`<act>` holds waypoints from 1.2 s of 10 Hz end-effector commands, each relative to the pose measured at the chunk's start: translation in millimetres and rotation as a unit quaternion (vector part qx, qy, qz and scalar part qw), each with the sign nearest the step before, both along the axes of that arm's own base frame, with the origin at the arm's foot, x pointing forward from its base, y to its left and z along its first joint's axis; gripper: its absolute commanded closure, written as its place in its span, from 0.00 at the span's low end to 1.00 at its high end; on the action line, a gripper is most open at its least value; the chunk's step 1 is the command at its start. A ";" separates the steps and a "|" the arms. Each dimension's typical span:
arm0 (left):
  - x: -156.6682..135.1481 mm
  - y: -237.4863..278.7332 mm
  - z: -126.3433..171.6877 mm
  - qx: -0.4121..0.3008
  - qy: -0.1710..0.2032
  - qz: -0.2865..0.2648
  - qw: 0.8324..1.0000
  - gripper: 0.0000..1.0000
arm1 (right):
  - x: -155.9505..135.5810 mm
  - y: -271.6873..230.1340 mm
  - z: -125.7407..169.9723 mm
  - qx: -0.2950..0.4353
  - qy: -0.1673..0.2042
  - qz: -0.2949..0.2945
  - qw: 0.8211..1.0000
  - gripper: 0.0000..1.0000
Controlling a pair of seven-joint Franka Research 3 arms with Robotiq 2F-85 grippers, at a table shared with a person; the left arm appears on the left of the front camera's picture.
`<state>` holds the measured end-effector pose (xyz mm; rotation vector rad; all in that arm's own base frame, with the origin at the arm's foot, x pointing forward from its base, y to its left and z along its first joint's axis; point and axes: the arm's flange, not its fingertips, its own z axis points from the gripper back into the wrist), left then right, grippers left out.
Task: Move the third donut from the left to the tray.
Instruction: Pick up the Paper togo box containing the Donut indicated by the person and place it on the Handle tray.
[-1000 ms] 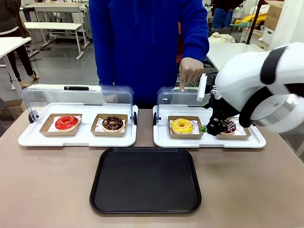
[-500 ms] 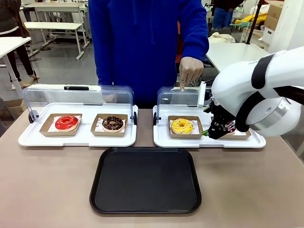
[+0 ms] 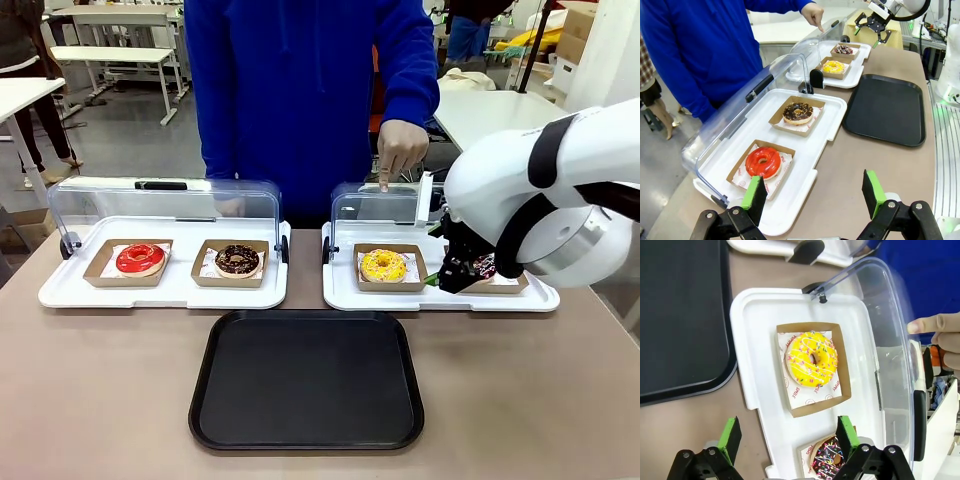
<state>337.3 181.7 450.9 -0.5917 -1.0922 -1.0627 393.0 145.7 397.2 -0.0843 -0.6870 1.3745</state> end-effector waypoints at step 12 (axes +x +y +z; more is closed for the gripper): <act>-0.1 -0.6 0.3 -0.007 -0.012 -0.002 1.000 0.00 | 89.2 29.6 -46.6 -0.091 0.022 0.012 0.996 0.00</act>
